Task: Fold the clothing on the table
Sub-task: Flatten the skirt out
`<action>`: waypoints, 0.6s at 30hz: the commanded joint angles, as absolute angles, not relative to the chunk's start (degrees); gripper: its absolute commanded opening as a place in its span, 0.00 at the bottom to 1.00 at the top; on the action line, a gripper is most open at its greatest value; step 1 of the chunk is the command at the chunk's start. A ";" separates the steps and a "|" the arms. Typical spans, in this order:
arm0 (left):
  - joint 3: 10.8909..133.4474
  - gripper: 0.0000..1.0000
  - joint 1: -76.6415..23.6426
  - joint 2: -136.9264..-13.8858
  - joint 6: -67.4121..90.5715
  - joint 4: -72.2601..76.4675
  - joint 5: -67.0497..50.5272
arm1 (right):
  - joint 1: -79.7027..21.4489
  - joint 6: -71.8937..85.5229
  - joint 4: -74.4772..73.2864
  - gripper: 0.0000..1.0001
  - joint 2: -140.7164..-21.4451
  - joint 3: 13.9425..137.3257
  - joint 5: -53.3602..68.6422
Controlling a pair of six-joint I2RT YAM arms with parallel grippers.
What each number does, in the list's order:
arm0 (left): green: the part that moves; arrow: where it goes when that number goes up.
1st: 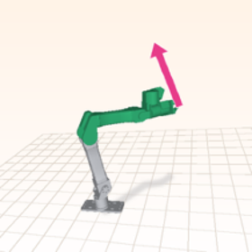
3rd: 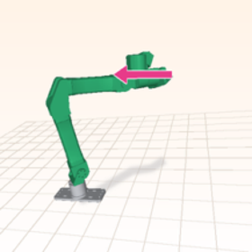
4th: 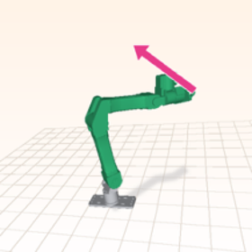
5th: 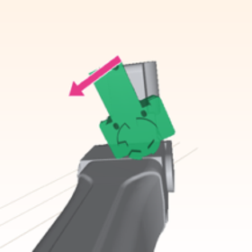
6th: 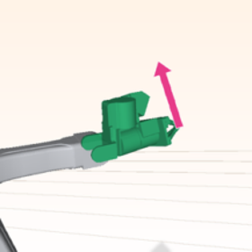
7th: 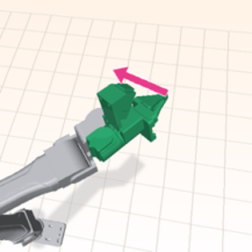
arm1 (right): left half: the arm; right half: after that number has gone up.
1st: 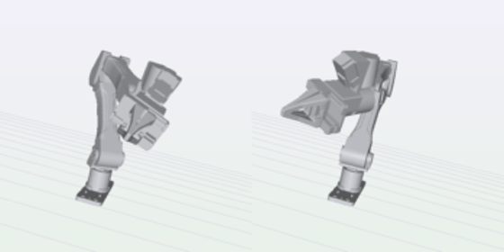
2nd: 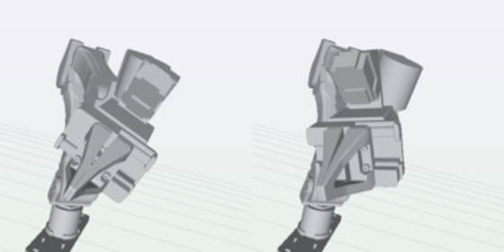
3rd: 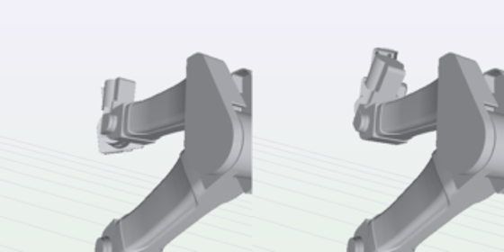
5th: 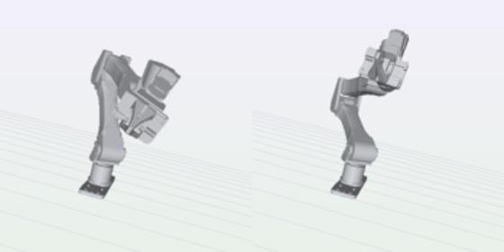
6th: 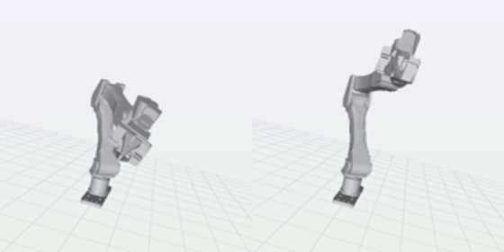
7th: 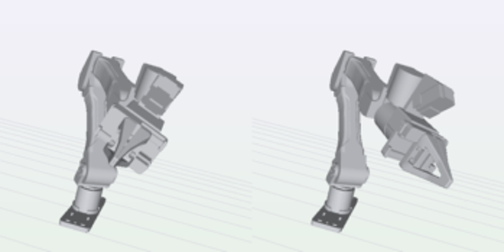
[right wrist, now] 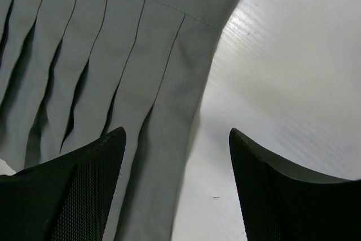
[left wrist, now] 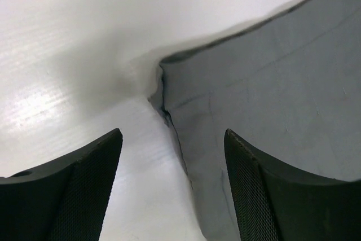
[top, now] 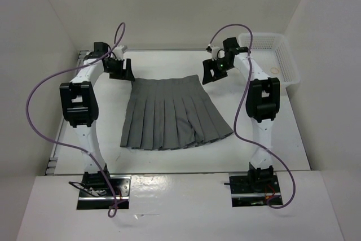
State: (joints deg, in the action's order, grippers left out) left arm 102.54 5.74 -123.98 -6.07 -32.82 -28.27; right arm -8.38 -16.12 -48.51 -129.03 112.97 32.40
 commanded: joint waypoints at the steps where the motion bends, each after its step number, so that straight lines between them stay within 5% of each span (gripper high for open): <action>1: 106.95 0.79 4.84 -127.87 -7.65 -33.75 -29.88 | -8.79 -16.70 -49.92 0.78 -129.99 118.21 34.45; 18: 111.35 0.72 3.16 -134.29 -9.76 -34.45 -28.13 | -10.37 -17.75 -51.68 0.78 -132.36 118.92 34.45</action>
